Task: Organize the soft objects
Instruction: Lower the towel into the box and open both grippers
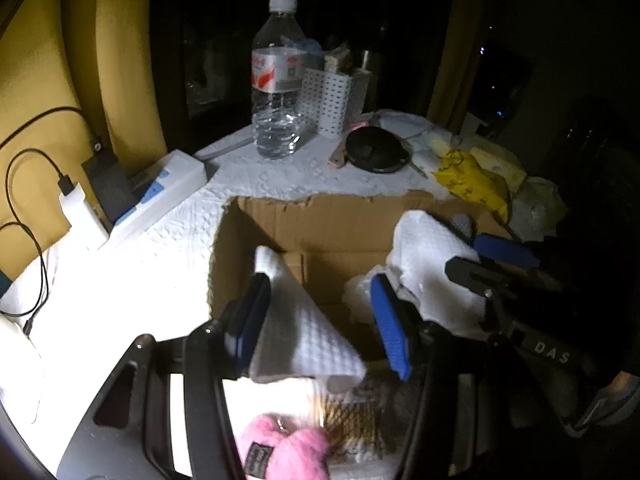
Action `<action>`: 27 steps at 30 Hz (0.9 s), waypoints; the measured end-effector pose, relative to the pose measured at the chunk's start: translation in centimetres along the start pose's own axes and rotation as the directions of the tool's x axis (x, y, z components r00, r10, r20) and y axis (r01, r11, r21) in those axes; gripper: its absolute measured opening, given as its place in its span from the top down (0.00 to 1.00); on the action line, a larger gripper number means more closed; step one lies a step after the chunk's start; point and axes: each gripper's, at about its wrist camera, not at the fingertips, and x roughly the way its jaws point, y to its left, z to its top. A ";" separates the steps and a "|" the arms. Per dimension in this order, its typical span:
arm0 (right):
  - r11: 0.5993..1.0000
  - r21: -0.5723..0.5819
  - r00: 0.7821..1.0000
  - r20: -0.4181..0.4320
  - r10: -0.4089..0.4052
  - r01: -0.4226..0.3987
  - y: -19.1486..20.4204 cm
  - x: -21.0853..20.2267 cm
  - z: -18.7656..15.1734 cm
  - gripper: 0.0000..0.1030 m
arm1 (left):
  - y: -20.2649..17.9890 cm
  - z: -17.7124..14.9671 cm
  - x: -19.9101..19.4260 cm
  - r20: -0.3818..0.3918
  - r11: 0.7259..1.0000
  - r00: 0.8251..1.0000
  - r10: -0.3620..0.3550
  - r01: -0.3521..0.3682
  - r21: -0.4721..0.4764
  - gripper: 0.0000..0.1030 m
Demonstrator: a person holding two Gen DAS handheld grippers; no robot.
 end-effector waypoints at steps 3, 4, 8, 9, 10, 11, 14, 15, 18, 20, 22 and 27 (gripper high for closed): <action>1.000 0.001 1.000 0.011 -0.006 0.006 0.1 -1.1 -0.1 0.56 | -0.3 0.0 -0.8 0.009 1.000 1.000 -0.003 0.003 0.008 0.48; 1.000 0.002 1.000 0.017 -0.009 0.009 0.2 -1.5 -0.1 0.56 | -0.4 0.0 -1.1 0.011 1.000 1.000 -0.005 0.005 0.008 0.48; 1.000 0.003 0.999 0.035 -0.014 0.014 0.6 -3.2 -0.4 0.56 | -0.7 -0.2 -2.1 0.015 1.000 1.000 -0.006 0.006 0.013 0.48; 1.000 0.003 0.999 0.038 -0.014 0.014 0.7 -3.5 -0.5 0.56 | -0.8 -0.3 -2.5 0.017 1.000 1.000 -0.008 0.008 0.015 0.48; 1.000 0.004 0.999 0.041 -0.014 0.014 0.8 -3.9 -0.6 0.56 | -0.9 -0.4 -2.9 0.020 1.000 1.000 -0.009 0.009 0.016 0.48; 1.000 0.007 0.999 0.045 -0.014 0.014 1.0 -4.3 -0.7 0.56 | -1.0 -0.5 -3.2 0.022 1.000 1.000 -0.010 0.010 0.017 0.48; 1.000 0.008 0.998 0.055 -0.012 0.012 1.4 -5.3 -1.1 0.56 | -1.2 -0.7 -4.3 0.032 1.000 0.999 -0.011 0.011 0.022 0.48; 1.000 0.008 0.998 0.059 -0.011 0.011 1.6 -5.6 -1.3 0.56 | -1.3 -0.8 -4.7 0.035 1.000 0.999 -0.011 0.011 0.024 0.48; 1.000 0.011 0.998 0.069 -0.009 0.008 2.1 -6.7 -1.7 0.56 | -1.5 -1.1 -5.9 0.044 0.999 0.999 -0.011 0.010 0.033 0.48; 1.000 0.011 0.997 0.075 -0.008 0.007 2.5 -7.3 -2.0 0.56 | -1.7 -1.5 -6.6 0.047 0.999 0.999 -0.012 0.010 0.038 0.48; 1.000 0.012 0.997 0.081 -0.006 0.005 2.8 -8.0 -2.3 0.56 | -1.8 -1.8 -7.3 0.050 0.999 0.999 -0.014 0.012 0.040 0.48; 1.000 0.011 0.996 0.094 -0.002 0.001 3.5 -9.4 -3.0 0.56 | -2.0 -2.6 -8.6 0.056 0.999 0.998 -0.013 0.011 0.040 0.48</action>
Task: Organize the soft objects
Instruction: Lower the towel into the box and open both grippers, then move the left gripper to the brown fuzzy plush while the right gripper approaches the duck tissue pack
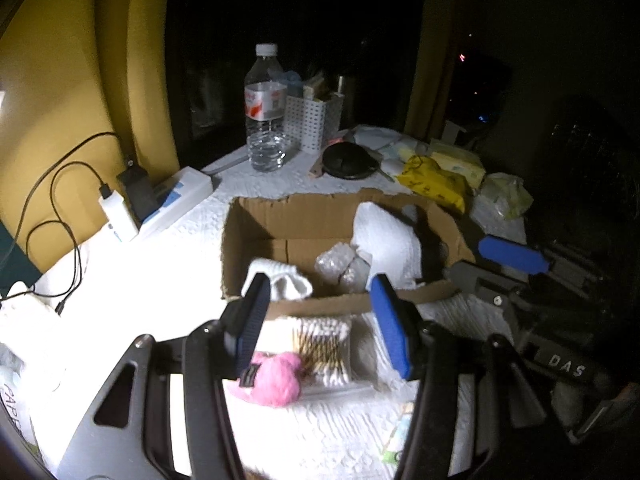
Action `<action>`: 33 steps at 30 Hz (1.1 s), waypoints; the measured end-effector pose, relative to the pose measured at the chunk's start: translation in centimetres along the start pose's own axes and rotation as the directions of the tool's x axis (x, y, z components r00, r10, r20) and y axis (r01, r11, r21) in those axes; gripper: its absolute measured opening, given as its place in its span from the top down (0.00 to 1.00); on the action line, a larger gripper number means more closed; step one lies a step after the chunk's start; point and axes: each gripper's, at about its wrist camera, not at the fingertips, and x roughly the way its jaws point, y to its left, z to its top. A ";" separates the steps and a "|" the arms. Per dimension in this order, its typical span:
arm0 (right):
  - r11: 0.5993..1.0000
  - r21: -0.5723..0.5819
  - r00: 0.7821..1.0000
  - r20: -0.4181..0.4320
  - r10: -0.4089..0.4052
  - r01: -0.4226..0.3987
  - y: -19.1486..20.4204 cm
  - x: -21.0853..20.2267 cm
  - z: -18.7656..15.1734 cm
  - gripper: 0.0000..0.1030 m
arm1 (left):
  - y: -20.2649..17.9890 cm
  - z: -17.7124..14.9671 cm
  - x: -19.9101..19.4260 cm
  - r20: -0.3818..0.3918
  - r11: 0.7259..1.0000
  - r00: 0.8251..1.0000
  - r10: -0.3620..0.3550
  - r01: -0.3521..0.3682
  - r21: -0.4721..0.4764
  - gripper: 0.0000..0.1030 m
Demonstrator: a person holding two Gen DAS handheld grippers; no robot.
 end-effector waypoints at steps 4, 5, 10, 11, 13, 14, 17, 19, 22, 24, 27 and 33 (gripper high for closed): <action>1.000 -0.001 1.000 0.008 0.001 -0.001 0.4 -1.0 -0.4 0.56 | -0.1 -0.7 -1.1 0.002 1.000 1.000 0.000 0.000 -0.001 0.48; 1.000 0.001 1.000 0.009 0.000 0.000 0.5 -1.2 -0.6 0.56 | -0.1 -0.7 -1.1 0.003 1.000 1.000 0.000 0.000 0.000 0.48; 1.000 0.009 1.000 0.011 0.000 0.000 0.8 -2.1 -1.3 0.56 | -0.3 -1.8 -2.0 0.000 1.000 1.000 -0.002 0.002 0.005 0.48; 1.000 0.011 1.000 0.011 0.001 -0.001 0.8 -2.2 -1.5 0.56 | -0.3 -2.1 -2.2 -0.002 1.000 1.000 -0.002 0.002 0.005 0.48; 1.000 0.014 1.000 0.010 0.003 -0.003 0.9 -2.4 -1.9 0.55 | -0.3 -2.5 -2.3 -0.009 1.000 1.000 -0.003 0.003 0.004 0.48; 1.000 0.016 1.000 0.008 0.004 -0.004 0.9 -2.4 -2.1 0.55 | -0.3 -2.7 -2.4 -0.012 1.000 1.000 -0.003 0.003 0.004 0.48; 1.000 0.022 1.000 0.001 0.009 -0.009 1.1 -2.5 -2.7 0.55 | -0.4 -3.3 -2.4 -0.023 1.000 1.000 -0.003 0.003 0.000 0.48; 1.000 0.027 1.000 -0.005 0.015 -0.014 1.1 -2.6 -3.1 0.55 | -0.3 -3.8 -2.4 -0.032 1.000 0.999 -0.006 0.005 -0.007 0.48; 0.999 0.036 1.000 -0.015 0.022 -0.022 1.3 -2.7 -3.8 0.50 | -0.5 -4.4 -2.4 -0.045 1.000 0.999 -0.006 0.006 -0.003 0.48; 0.999 0.044 0.999 -0.019 0.030 -0.030 1.3 -2.7 -4.3 0.46 | -0.6 -4.9 -2.5 -0.053 1.000 0.999 -0.009 0.009 -0.001 0.48; 0.998 0.053 0.999 -0.026 0.039 -0.038 1.4 -2.9 -4.9 0.46 | -0.7 -5.6 -2.6 -0.062 1.000 0.998 -0.012 0.012 -0.001 0.48; 0.997 0.054 0.997 -0.047 0.057 -0.055 1.7 -2.9 -6.1 0.44 | -0.3 -7.1 -2.7 -0.086 1.000 0.996 -0.011 0.010 -0.016 0.48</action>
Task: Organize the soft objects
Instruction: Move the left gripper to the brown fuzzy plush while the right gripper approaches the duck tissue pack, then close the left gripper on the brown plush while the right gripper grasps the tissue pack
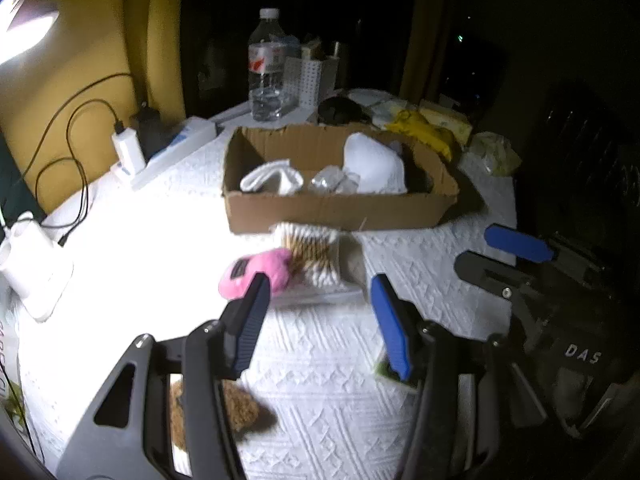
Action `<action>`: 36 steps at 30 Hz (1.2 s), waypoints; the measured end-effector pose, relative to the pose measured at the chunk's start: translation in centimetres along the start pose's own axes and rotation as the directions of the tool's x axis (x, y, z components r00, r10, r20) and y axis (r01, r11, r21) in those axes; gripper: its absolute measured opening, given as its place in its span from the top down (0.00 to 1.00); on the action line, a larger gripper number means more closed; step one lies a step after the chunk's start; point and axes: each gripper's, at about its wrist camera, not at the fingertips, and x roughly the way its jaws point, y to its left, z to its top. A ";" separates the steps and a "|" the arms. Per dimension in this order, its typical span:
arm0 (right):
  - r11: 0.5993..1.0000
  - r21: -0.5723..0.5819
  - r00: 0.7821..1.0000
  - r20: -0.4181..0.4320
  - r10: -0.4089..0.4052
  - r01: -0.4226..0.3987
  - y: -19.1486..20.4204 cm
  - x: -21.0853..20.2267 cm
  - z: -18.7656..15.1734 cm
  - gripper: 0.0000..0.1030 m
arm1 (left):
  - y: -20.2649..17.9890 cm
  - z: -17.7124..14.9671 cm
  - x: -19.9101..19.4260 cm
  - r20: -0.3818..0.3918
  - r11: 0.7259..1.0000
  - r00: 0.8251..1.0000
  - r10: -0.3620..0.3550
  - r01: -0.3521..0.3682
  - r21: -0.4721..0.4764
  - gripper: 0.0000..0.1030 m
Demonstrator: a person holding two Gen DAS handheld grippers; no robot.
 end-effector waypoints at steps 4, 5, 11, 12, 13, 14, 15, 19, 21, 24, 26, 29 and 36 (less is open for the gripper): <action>1.000 0.004 1.000 -0.021 0.019 -0.019 0.3 0.3 -0.9 0.37 | 0.5 -0.9 -0.1 -0.009 0.999 1.000 -0.019 0.019 -0.026 0.37; 1.000 0.004 0.999 -0.025 0.022 -0.022 0.3 0.4 -1.1 0.37 | 0.6 -1.2 -0.2 -0.007 0.999 1.000 -0.018 0.017 -0.027 0.32; 1.000 0.005 0.999 -0.046 0.027 -0.027 0.7 0.9 -2.3 0.36 | 1.3 -2.6 0.1 -0.030 0.999 1.000 -0.008 0.007 -0.038 0.30; 1.000 0.004 0.998 -0.052 0.025 -0.025 0.8 1.1 -2.5 0.36 | 1.5 -2.8 0.2 -0.035 0.999 0.999 -0.006 0.005 -0.042 0.30; 1.000 0.004 0.998 -0.058 0.024 -0.024 0.8 1.3 -2.8 0.36 | 1.7 -3.1 0.3 -0.042 0.999 0.999 -0.003 0.001 -0.046 0.30; 1.000 0.004 0.998 -0.064 0.026 -0.026 0.8 1.4 -3.0 0.36 | 1.8 -3.2 0.4 -0.045 0.999 0.999 -0.001 -0.001 -0.048 0.30; 1.000 0.005 0.997 -0.071 0.028 -0.027 0.9 1.6 -3.3 0.36 | 2.0 -3.4 0.5 -0.050 0.999 0.999 0.001 -0.003 -0.051 0.30; 1.000 -0.002 0.996 -0.090 0.030 -0.030 1.3 2.4 -4.1 0.35 | 2.7 -4.2 0.8 -0.065 0.998 0.998 0.008 -0.012 -0.062 0.30; 0.999 -0.009 0.995 -0.100 0.032 -0.033 1.5 2.8 -4.4 0.31 | 3.1 -4.4 0.9 -0.072 0.997 0.997 0.012 -0.017 -0.070 0.30; 0.999 -0.027 0.992 -0.120 0.040 -0.043 2.0 3.4 -5.0 0.21 | 3.5 -4.8 1.1 -0.081 0.997 0.997 0.017 -0.024 -0.078 0.30; 0.998 -0.046 0.991 -0.132 0.039 -0.045 2.4 3.9 -5.5 0.18 | 3.8 -5.1 1.2 -0.086 0.996 0.996 0.021 -0.028 -0.081 0.30; 0.996 -0.072 0.988 -0.146 0.046 -0.057 3.1 4.3 -5.9 0.17 | 4.4 -5.5 1.2 -0.095 0.995 0.995 0.031 -0.040 -0.091 0.30; 0.994 -0.100 0.986 -0.166 0.034 -0.051 3.5 5.3 -6.3 0.17 | 6.2 -5.6 1.2 -0.104 0.991 0.991 0.082 -0.092 -0.095 0.30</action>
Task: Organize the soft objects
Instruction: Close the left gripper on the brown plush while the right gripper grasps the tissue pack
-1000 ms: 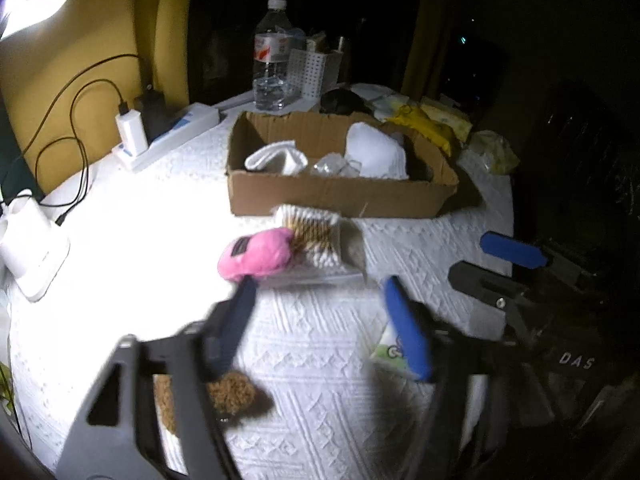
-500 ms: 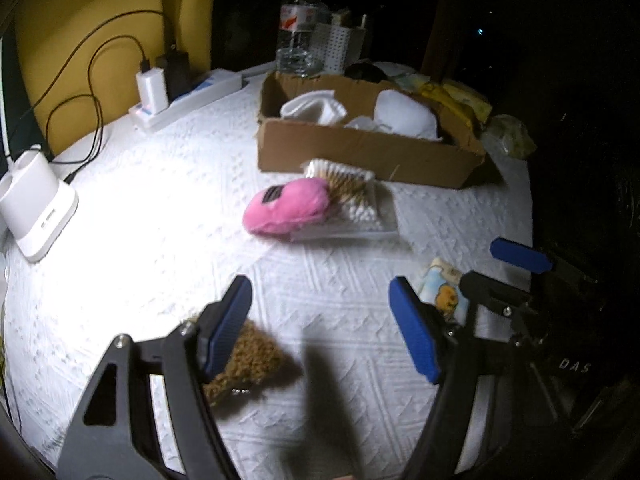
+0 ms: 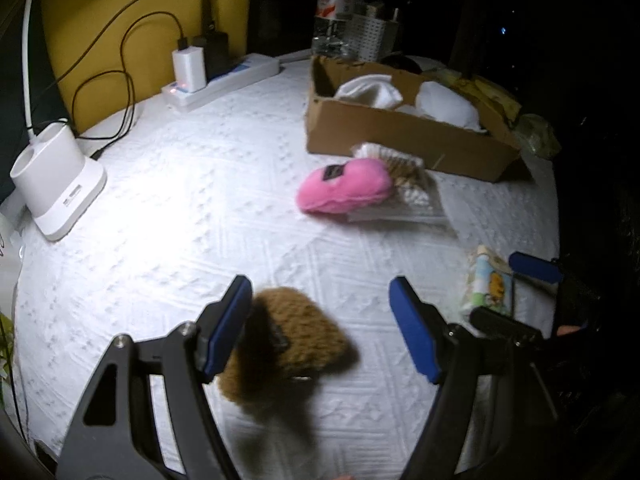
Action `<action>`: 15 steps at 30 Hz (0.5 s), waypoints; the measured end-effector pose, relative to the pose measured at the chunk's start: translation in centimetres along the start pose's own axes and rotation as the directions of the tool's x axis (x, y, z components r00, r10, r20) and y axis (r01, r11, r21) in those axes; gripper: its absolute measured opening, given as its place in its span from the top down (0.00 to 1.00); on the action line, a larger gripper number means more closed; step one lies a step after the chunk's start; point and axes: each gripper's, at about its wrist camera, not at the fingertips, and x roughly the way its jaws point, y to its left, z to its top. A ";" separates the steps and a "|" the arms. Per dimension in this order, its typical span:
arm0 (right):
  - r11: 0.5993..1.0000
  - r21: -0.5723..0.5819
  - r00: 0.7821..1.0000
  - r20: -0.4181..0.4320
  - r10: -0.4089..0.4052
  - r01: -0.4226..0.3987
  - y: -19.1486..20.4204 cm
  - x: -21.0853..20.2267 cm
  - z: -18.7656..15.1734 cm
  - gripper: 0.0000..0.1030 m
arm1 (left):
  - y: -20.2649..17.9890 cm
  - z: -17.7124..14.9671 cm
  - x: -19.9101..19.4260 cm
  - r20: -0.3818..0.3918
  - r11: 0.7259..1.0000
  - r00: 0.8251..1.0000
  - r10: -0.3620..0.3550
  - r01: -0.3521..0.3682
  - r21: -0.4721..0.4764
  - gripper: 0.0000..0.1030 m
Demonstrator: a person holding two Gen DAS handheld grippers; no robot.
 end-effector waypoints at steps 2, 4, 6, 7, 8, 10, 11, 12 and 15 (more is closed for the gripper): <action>1.000 0.001 1.000 -0.014 0.003 -0.003 -0.1 0.5 0.0 0.17 | 0.5 -0.1 0.1 -0.003 1.000 1.000 0.009 -0.009 -0.005 0.30; 1.000 0.003 0.999 -0.031 -0.009 0.009 -0.3 1.1 0.0 0.17 | 0.7 -0.2 0.2 -0.010 1.000 1.000 0.011 -0.012 -0.008 0.29; 1.000 0.012 0.999 -0.043 -0.011 0.011 -0.5 1.6 -0.1 0.17 | 0.9 -0.4 0.8 -0.033 1.000 0.999 0.024 -0.024 -0.006 0.29; 1.000 0.019 0.999 -0.047 -0.010 0.011 -0.7 1.8 -0.1 0.17 | 0.9 -0.6 0.9 -0.037 1.000 0.999 0.028 -0.028 -0.006 0.29; 1.000 0.020 0.999 -0.048 -0.007 0.008 -0.7 1.8 -0.1 0.17 | 1.0 -0.7 1.1 -0.043 0.999 0.998 0.035 -0.035 -0.003 0.29; 1.000 0.022 0.999 -0.045 -0.003 0.004 -0.8 1.7 0.0 0.20 | 1.0 -0.8 1.4 -0.053 0.999 0.998 0.045 -0.045 0.003 0.29; 1.000 0.025 0.999 -0.043 -0.003 0.004 -0.9 1.6 0.0 0.20 | 1.1 -0.9 1.5 -0.056 0.999 0.997 0.050 -0.049 0.006 0.29; 1.000 0.028 0.999 -0.042 -0.001 0.003 -1.0 1.6 0.0 0.21 | 1.1 -1.0 1.7 -0.062 0.998 0.996 0.059 -0.058 0.009 0.29; 0.999 0.036 0.999 -0.042 0.005 -0.004 -1.3 1.5 0.0 0.21 | 1.1 -1.5 2.1 -0.072 0.995 0.993 0.095 -0.093 0.031 0.29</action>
